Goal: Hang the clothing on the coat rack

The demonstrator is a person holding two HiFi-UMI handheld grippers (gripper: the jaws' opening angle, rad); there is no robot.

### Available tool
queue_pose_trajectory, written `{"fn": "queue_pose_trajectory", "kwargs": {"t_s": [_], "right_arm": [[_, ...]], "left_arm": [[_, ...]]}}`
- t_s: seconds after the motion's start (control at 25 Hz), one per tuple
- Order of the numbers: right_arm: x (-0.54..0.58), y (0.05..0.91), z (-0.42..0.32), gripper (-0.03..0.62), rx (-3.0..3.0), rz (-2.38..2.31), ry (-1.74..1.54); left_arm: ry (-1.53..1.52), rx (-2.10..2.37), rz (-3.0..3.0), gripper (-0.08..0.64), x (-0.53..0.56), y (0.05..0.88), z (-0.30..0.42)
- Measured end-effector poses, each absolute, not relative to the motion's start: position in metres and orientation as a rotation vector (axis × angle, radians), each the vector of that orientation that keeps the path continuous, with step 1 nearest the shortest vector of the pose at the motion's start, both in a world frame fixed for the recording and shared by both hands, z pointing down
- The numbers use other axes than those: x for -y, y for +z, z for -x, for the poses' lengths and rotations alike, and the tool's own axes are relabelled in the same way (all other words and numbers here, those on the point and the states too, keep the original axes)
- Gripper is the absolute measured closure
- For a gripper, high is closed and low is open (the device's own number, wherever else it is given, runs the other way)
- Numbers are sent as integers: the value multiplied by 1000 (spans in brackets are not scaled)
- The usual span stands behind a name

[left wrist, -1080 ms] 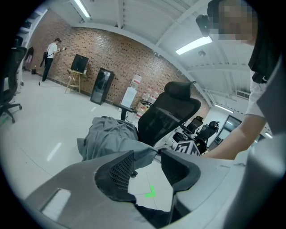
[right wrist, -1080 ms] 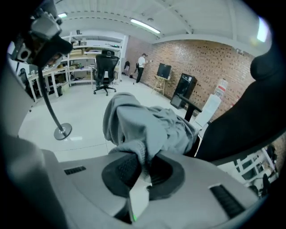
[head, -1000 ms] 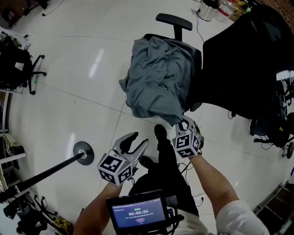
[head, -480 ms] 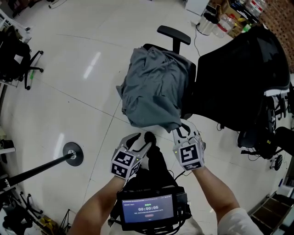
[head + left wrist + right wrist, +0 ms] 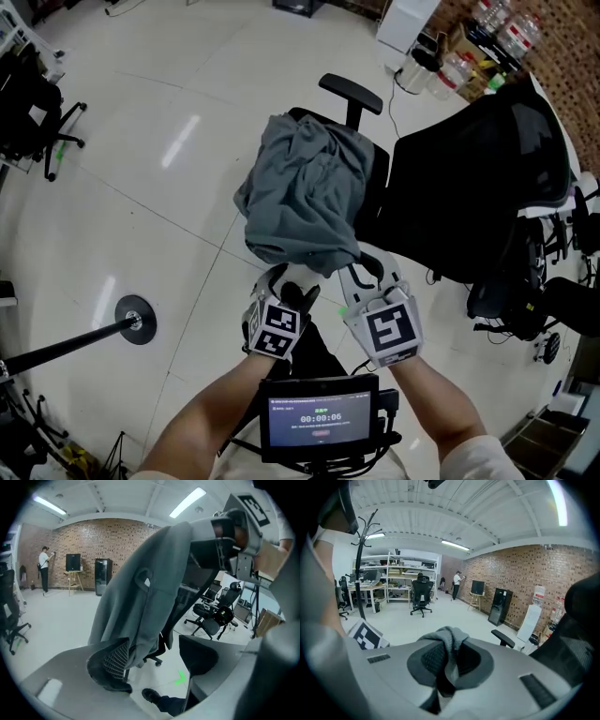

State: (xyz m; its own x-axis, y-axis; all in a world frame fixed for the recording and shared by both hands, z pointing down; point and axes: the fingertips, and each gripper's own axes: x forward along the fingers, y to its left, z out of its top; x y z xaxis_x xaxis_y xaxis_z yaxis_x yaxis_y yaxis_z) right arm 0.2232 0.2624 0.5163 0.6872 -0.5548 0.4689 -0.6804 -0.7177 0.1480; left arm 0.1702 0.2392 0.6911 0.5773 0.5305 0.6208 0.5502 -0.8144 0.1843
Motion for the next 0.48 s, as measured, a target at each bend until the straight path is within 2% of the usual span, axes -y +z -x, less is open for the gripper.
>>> {"fn": "queue_pose_trajectory", "kwargs": {"t_s": [0.48], "right_arm": [[-236,455,-244,583,1042,-2591,482]], "left_arm": [[-1049,754,2850,216,-235,684,-237]]}}
